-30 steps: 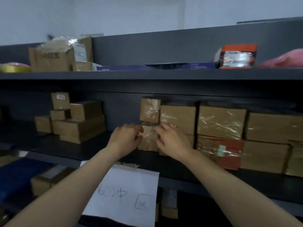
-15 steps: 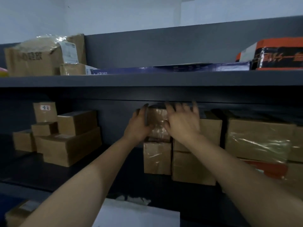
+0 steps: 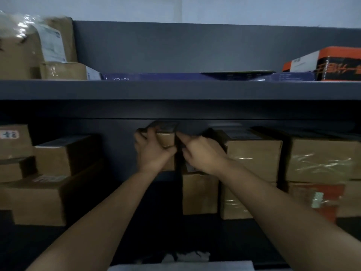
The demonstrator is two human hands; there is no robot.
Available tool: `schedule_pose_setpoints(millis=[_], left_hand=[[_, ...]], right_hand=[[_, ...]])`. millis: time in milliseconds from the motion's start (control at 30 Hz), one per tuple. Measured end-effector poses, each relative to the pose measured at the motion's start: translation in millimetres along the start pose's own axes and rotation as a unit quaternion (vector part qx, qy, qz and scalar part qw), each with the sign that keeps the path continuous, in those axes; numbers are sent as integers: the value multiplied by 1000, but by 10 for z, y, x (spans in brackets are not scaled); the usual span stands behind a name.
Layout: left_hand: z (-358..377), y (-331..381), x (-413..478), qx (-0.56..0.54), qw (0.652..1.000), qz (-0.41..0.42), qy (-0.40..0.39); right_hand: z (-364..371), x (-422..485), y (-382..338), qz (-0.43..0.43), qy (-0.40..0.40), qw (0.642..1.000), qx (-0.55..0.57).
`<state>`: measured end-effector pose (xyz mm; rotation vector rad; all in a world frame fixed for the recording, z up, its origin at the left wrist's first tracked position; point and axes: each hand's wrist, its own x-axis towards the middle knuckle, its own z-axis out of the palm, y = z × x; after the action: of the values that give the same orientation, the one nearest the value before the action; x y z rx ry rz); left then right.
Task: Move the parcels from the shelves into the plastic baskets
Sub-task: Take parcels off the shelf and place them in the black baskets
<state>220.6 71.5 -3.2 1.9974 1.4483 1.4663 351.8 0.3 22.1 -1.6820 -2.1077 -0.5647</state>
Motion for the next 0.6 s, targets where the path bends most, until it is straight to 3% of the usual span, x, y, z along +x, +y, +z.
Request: schedule_pose_setpoints(millis=[100, 167, 267, 333, 500, 600], left_hand=[[-137, -309, -41, 36, 999, -24, -12], [-125, -460, -117, 57, 997, -23, -41], [-49, -642, -267, 70, 993, -28, -87], [-10, -745, -371, 59, 991, -38, -110], [-74, -873, -446, 49, 992, -47, -107], [-178, -861, -436, 167, 980, -41, -100]], right_hand=[[308, 21, -57, 77, -103, 991, -33], [477, 3, -66, 161, -179, 971, 7], [514, -11, -103, 222, -238, 945, 15], [503, -9, -164, 220, -231, 948, -16], [675, 28, -432, 191, -121, 974, -11], [663, 100, -536, 151, -96, 983, 44]])
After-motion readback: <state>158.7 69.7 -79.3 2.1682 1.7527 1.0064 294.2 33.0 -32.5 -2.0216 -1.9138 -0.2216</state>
